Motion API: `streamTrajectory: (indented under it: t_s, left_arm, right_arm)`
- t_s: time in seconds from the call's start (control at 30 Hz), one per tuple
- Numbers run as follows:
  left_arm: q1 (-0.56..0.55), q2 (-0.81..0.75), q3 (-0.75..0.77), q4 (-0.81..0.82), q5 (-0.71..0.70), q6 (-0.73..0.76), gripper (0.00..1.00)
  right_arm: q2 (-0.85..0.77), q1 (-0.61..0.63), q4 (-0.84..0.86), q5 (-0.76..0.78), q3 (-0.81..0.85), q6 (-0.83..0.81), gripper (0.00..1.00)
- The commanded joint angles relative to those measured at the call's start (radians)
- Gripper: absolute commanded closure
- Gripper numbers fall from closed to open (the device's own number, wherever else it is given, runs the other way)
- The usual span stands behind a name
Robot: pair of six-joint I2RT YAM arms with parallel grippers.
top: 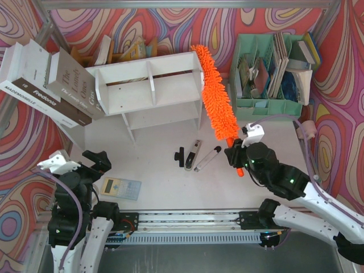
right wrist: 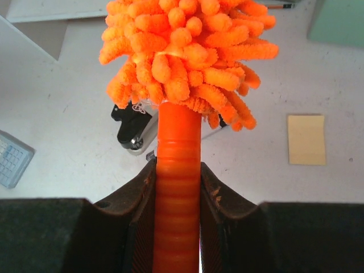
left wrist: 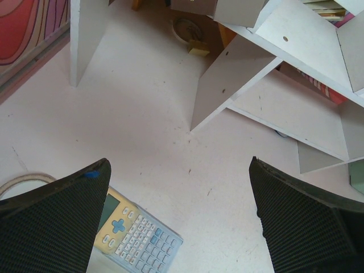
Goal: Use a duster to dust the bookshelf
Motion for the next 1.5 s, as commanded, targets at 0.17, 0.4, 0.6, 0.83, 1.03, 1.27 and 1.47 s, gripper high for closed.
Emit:
streamTrajectory:
  t_s: [0.17,0.4,0.6,0.83,1.03,1.27,1.47]
  left_arm:
    - [-0.001,-0.005,-0.007,0.015,-0.009,-0.002,0.01]
    - [-0.001,0.005,-0.007,0.018,-0.005,0.000,0.01]
    - [0.000,0.002,-0.007,0.015,-0.009,-0.002,0.02]
    - [0.002,0.009,-0.007,0.016,-0.006,0.000,0.01]
    - [0.004,0.010,-0.007,0.016,-0.008,0.000,0.01]
    - [0.004,0.019,-0.006,0.017,-0.005,0.002,0.02]
    - [0.006,0.019,-0.006,0.017,-0.007,0.001,0.02]
  right_arm:
    - [-0.018,0.006,0.109,-0.098,-0.203,0.055,1.00]
    - [-0.009,0.007,0.046,-0.038,-0.056,-0.014,1.00]
    - [-0.008,0.006,0.047,-0.048,-0.005,-0.036,1.00]
    - [-0.012,0.007,0.105,-0.114,-0.208,0.062,1.00]
    - [-0.063,0.007,0.096,-0.116,-0.289,0.111,1.00]
    - [-0.041,0.006,0.055,-0.073,-0.102,0.018,1.00]
    - [-0.049,0.006,0.059,-0.098,-0.085,0.014,1.00]
